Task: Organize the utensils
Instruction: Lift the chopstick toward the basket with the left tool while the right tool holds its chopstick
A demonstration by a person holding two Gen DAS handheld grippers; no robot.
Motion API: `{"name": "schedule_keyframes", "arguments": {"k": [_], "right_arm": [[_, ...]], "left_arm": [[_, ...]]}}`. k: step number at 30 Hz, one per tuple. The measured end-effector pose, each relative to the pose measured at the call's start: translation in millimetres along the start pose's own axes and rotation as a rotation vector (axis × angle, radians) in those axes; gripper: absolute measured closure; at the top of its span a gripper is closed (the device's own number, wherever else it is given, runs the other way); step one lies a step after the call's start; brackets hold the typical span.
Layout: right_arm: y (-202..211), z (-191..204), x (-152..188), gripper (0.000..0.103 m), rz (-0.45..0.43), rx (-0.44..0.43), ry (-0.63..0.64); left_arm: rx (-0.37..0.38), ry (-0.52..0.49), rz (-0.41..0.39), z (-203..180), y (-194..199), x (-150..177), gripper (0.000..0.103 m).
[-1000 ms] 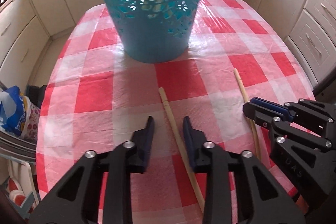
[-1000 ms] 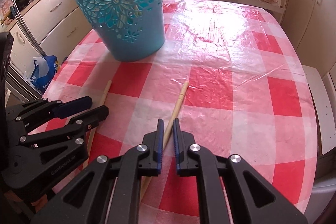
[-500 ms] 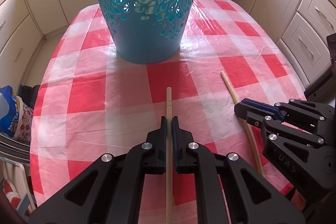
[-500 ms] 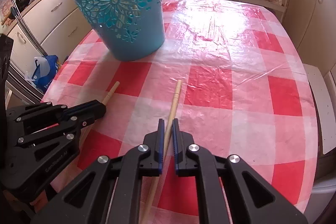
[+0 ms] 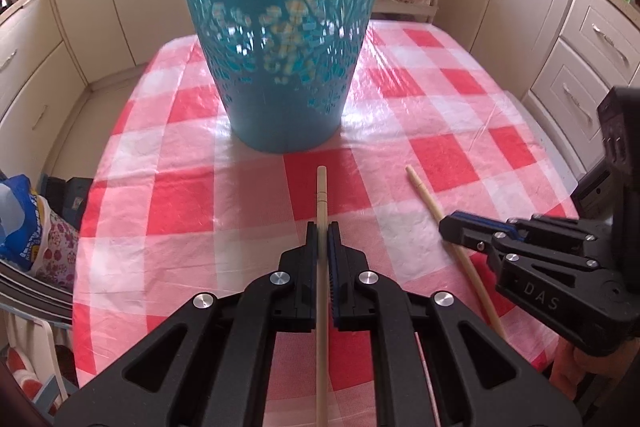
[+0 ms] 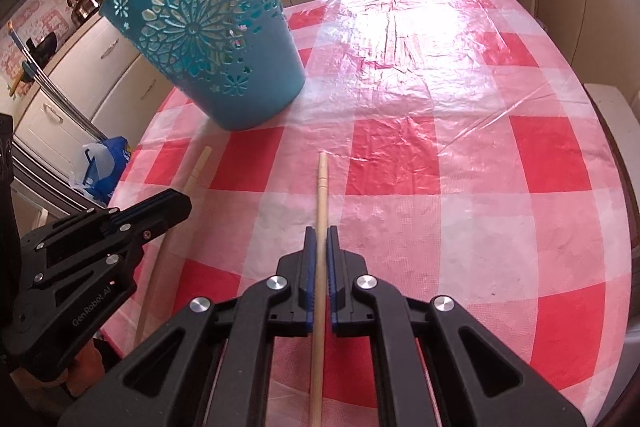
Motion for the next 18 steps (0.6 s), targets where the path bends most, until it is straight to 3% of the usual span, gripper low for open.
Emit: {"name": "schedule_keyframes", "arguments": {"k": [10, 18], "right_arm": [[19.9, 3.5, -23.4, 0.097, -0.109, -0.086, -0.104], [53.1, 12.7, -59.0, 0.097, -0.292, -0.153, -0.137]], "left_arm": [[0.031, 0.071, -0.23, 5.9, 38.6, -52.6, 0.098], [0.045, 0.144, -0.538, 22.1, 104.5, -111.2, 0.098]]}}
Point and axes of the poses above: each gripper's, at about its wrist camera, not at the fingertips, and y roughly against the way its jaws point, z to its left, x to its underside, the point moved 10 cm from there along -y, roughly the way its jaws point, and after that the axes turned 15 degrees about -z, right-handed, at the moved point
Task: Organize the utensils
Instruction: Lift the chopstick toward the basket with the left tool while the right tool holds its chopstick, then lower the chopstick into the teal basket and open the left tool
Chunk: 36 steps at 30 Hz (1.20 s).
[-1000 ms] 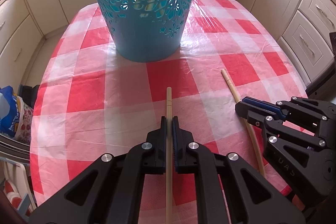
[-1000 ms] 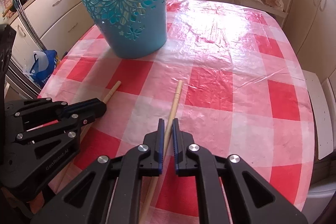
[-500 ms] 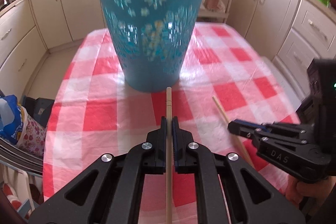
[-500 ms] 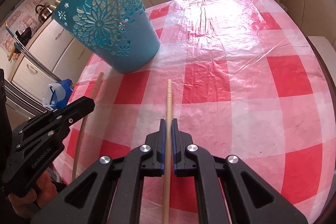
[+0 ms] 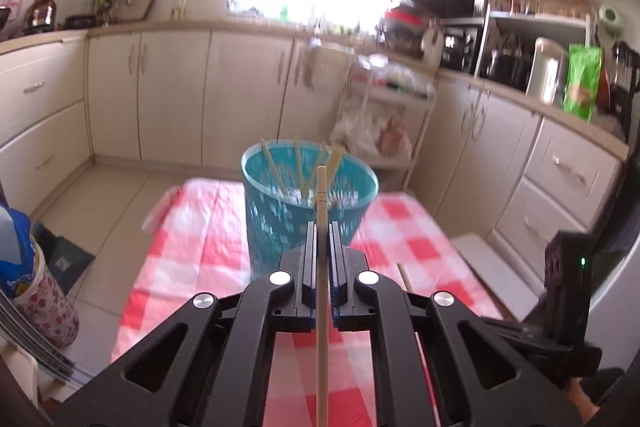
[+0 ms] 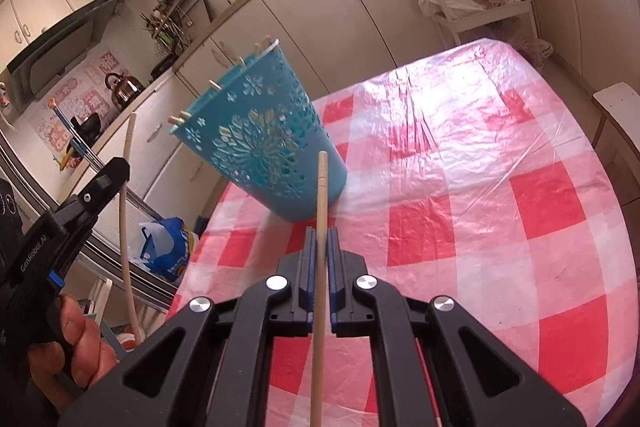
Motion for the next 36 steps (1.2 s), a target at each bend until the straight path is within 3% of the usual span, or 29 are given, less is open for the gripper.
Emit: {"name": "schedule_keyframes", "arguments": {"k": [6, 10, 26, 36], "right_arm": [[21.3, 18.0, -29.9, 0.097, -0.138, -0.041, 0.036], [32.8, 30.6, -42.4, 0.097, -0.205, -0.051, 0.062], [55.5, 55.6, -76.0, 0.097, -0.342, -0.069, 0.114], [66.0, 77.2, -115.3, 0.097, -0.424, -0.092, 0.173]], "left_arm": [[-0.036, 0.011, -0.178, 7.2, 20.4, -53.8, 0.098], [-0.053, 0.039, -0.236, 15.1, 25.8, -76.8, 0.098], [-0.053, 0.077, -0.302, 18.1, 1.7, -116.6, 0.098], [-0.045, 0.06, -0.379, 5.5, -15.0, -146.9, 0.098]]}}
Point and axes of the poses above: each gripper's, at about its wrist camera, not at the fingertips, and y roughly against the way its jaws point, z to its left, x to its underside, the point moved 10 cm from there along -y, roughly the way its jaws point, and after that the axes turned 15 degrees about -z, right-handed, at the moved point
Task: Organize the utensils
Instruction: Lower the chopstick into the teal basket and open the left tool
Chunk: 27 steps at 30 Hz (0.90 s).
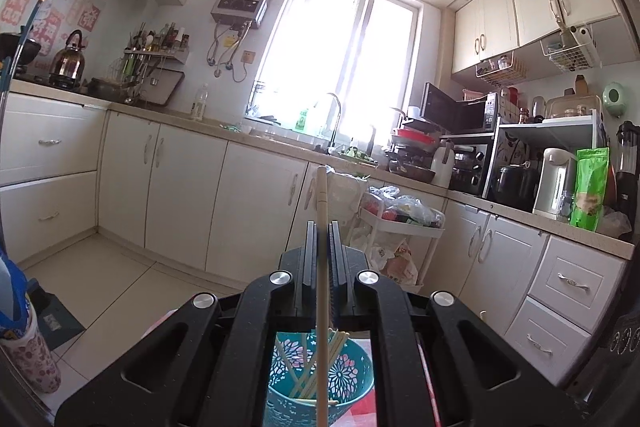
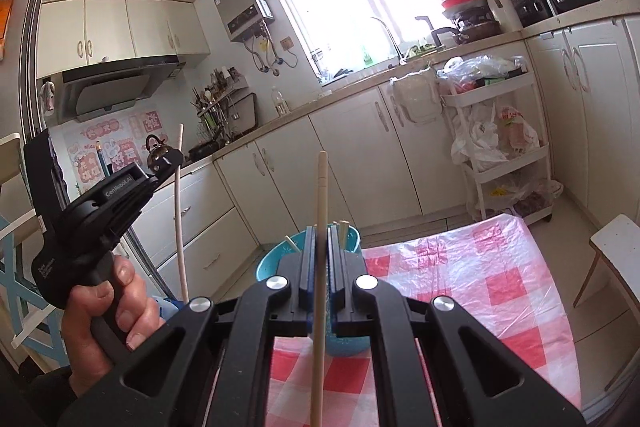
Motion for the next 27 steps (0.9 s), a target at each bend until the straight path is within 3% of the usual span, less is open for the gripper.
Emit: {"name": "schedule_keyframes", "arguments": {"k": [17, 27], "right_arm": [[-2.4, -8.1, -10.0, 0.097, -0.037, 0.011, -0.015], [-5.1, -10.8, -5.0, 0.097, -0.03, 0.01, -0.029]], "left_arm": [[-0.017, 0.01, -0.072, 6.4, -41.9, -12.0, 0.098], [-0.047, 0.071, -0.03, 22.7, -67.9, 15.9, 0.098]]}}
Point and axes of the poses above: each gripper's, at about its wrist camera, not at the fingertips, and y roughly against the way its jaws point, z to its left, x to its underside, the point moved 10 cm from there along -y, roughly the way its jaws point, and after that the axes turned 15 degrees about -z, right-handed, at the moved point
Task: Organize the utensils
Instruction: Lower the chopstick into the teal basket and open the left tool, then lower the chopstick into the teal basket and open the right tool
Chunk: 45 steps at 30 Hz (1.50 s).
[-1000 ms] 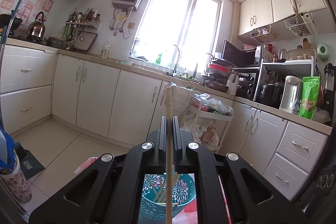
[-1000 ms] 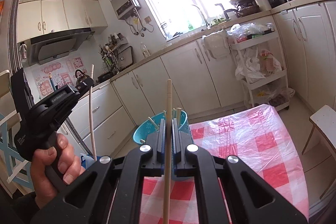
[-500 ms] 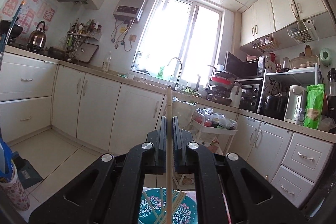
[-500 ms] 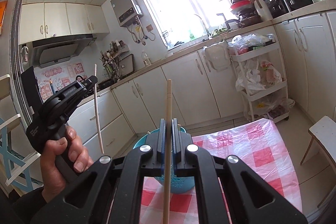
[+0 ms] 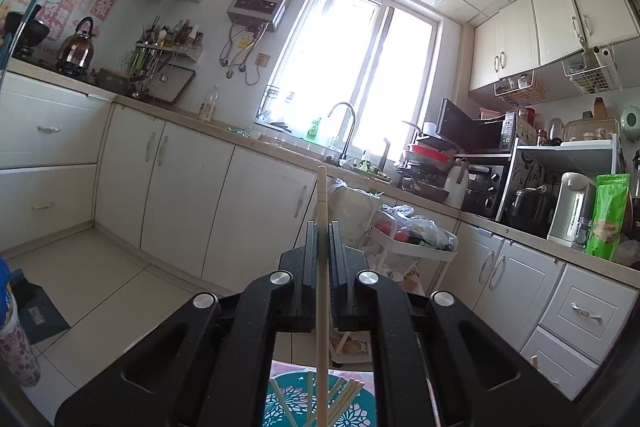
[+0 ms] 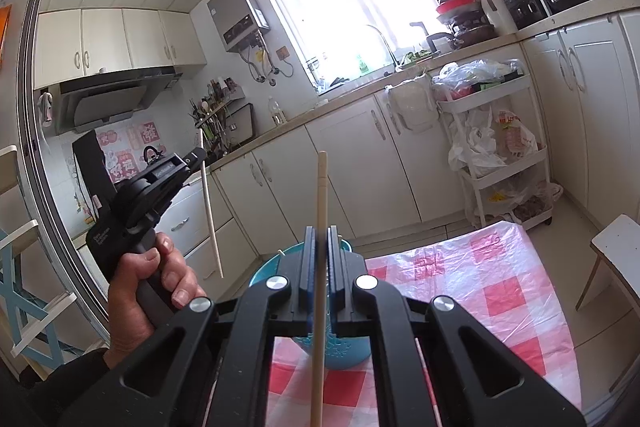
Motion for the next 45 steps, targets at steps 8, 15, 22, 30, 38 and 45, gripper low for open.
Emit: {"name": "schedule_keyframes", "arguments": {"k": [8, 15, 22, 30, 38, 45], "right_arm": [[-1.5, -5.5, 2.2, 0.097, 0.01, 0.007, -0.01], [-3.3, -4.0, 4.1, 0.097, 0.018, 0.004, -0.017], [-5.3, -8.0, 6.1, 0.097, 0.027, 0.01, -0.036], [-5.4, -9.0, 5.9, 0.097, 0.028, 0.007, -0.046], [-14.2, 2.7, -13.5, 0.097, -0.018, -0.003, -0.05], [-72.0, 28.8, -53.8, 0.097, -0.125, -0.009, -0.042]], "left_arm": [[-0.015, -0.016, 0.024, 2.3, -12.0, 22.3, 0.098], [-0.039, -0.034, 0.083, 15.3, -26.5, 53.7, 0.098], [-0.032, -0.063, 0.127, 13.8, -26.9, 65.1, 0.098], [-0.049, -0.051, 0.131, 21.0, -12.4, 49.8, 0.096], [-0.106, 0.037, 0.107, 31.7, 43.8, 20.2, 0.073], [-0.119, 0.035, 0.052, 42.8, 73.9, -6.8, 0.067]]}}
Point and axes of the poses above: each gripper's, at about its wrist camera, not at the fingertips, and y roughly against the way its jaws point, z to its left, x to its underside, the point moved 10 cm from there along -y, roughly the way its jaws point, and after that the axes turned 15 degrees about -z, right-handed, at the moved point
